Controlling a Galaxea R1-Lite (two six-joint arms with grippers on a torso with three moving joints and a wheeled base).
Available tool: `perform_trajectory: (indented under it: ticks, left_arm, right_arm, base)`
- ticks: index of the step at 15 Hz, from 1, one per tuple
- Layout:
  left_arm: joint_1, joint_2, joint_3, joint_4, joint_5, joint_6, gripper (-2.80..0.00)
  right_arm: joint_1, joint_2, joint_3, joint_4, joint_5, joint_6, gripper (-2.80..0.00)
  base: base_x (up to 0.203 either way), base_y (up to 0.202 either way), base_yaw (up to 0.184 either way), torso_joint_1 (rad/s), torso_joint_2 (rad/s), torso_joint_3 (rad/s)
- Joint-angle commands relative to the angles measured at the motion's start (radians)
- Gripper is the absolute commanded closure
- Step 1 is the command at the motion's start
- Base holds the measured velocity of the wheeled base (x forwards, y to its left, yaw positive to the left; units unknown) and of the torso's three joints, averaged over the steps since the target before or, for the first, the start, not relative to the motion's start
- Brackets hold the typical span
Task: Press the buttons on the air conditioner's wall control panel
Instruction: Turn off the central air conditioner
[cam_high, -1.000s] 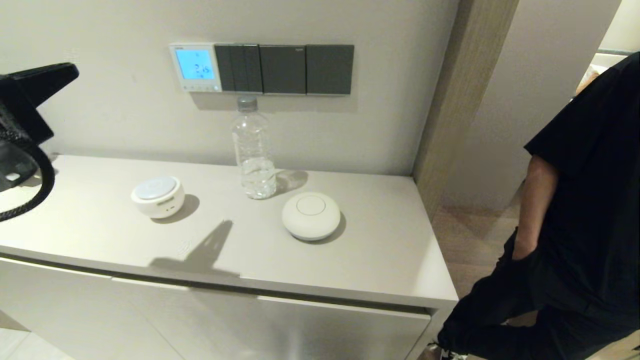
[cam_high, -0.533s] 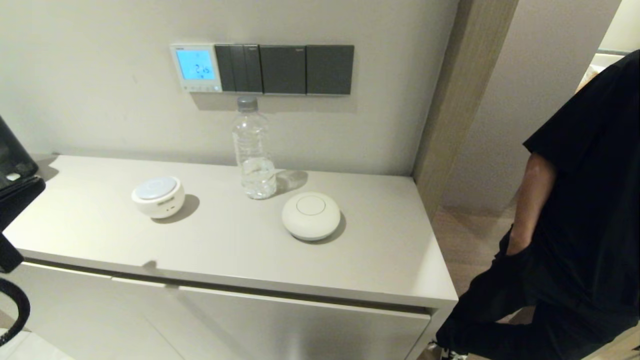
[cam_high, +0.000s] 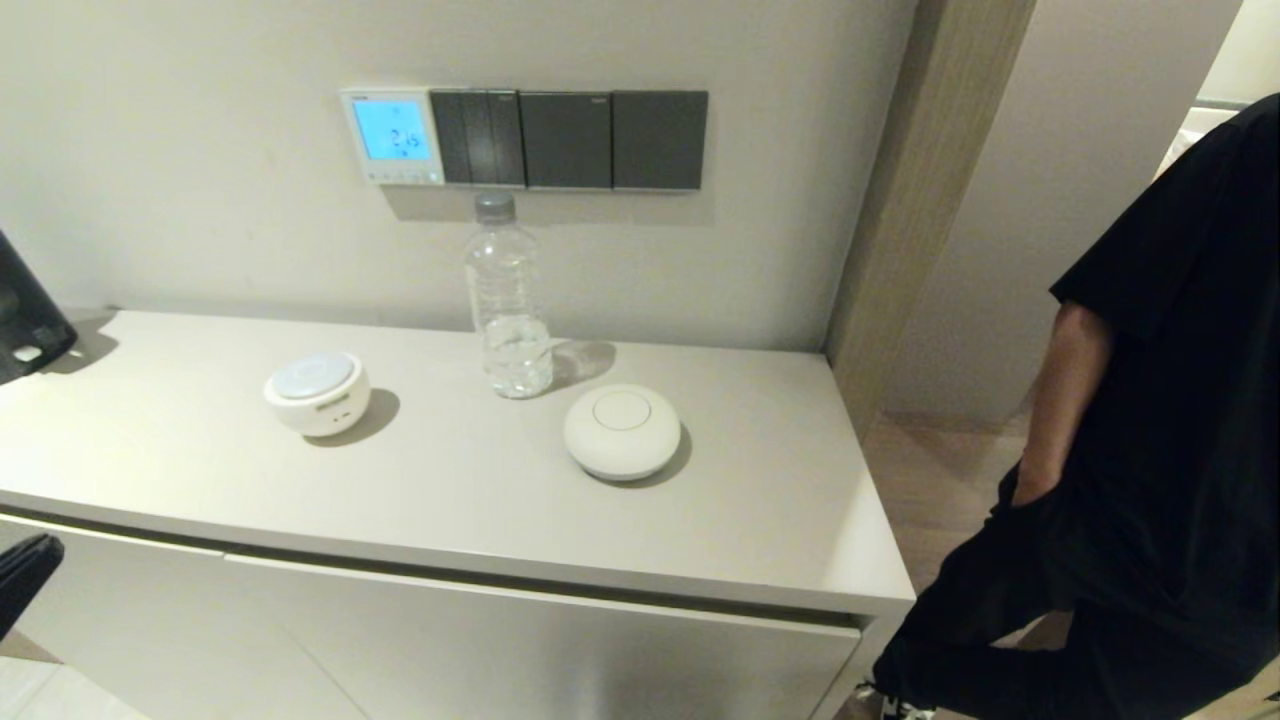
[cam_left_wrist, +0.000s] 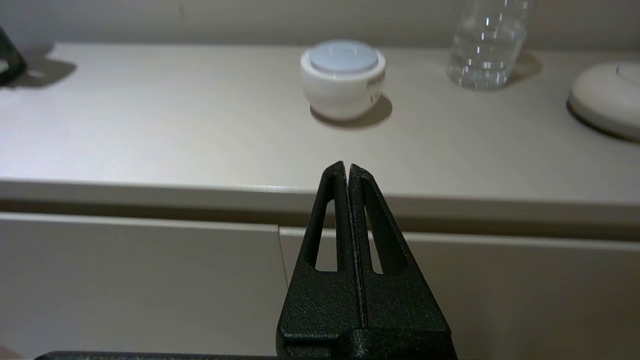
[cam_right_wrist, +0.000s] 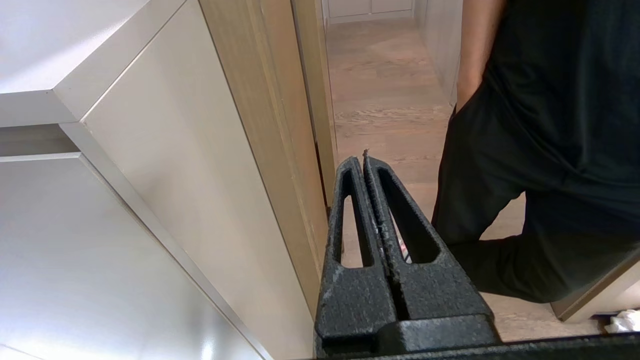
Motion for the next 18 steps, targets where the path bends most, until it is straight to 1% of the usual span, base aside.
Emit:
perform_trajectory:
  ticks: [1, 2, 5, 7, 9, 11, 13, 15, 18]
  left_arm:
    - [0.0, -0.093, 0.041, 0.058, 0.0, 0.001, 0.0]
    - [0.0, -0.107, 0.047, 0.078, 0.001, 0.001, 0.0]
    - [0.0, -0.186, 0.119, 0.109, 0.0, 0.004, 0.0]
    - [0.0, -0.249, 0.144, 0.152, 0.0, 0.01, 0.0]
    - [0.0, -0.332, 0.15, 0.227, 0.001, 0.028, 0.0]
    - [0.001, -0.418, 0.146, 0.329, 0.001, 0.045, 0.0]
    - [0.001, -0.469, 0.151, 0.389, 0.003, 0.052, 0.0]
    - [0.001, -0.492, 0.153, 0.414, 0.006, 0.056, 0.0]
    - [0.001, -0.516, 0.16, 0.417, 0.009, 0.062, 0.0]
  right_arm:
    - [0.0, 0.0, 0.003, 0.0, 0.0, 0.0, 0.0]
    - [0.0, 0.0, 0.003, 0.0, 0.0, 0.0, 0.0]
    - [0.0, 0.0, 0.003, 0.0, 0.0, 0.0, 0.0]
    - [0.0, 0.0, 0.003, 0.0, 0.0, 0.0, 0.0]
    - [0.0, 0.0, 0.003, 0.0, 0.0, 0.0, 0.0]
    - [0.0, 0.0, 0.003, 0.0, 0.0, 0.0, 0.0]
    - [0.0, 0.0, 0.003, 0.0, 0.0, 0.0, 0.0]
    - [0.0, 0.0, 0.003, 0.0, 0.0, 0.0, 0.0]
    - [0.0, 0.0, 0.003, 0.0, 0.0, 0.0, 0.0]
  base:
    - [0.0, 0.0, 0.0, 0.0, 0.0, 0.0]
    - [0.0, 0.0, 0.0, 0.0, 0.0, 0.0]
    - [0.0, 0.0, 0.0, 0.0, 0.0, 0.0]
    - [0.0, 0.0, 0.0, 0.0, 0.0, 0.0]
    - [0.0, 0.0, 0.0, 0.0, 0.0, 0.0]
    - [0.0, 0.0, 0.0, 0.0, 0.0, 0.0]
    - [0.0, 0.0, 0.0, 0.0, 0.0, 0.0]
    - [0.0, 0.0, 0.0, 0.0, 0.0, 0.0]
    - [0.0, 0.0, 0.0, 0.0, 0.0, 0.0]
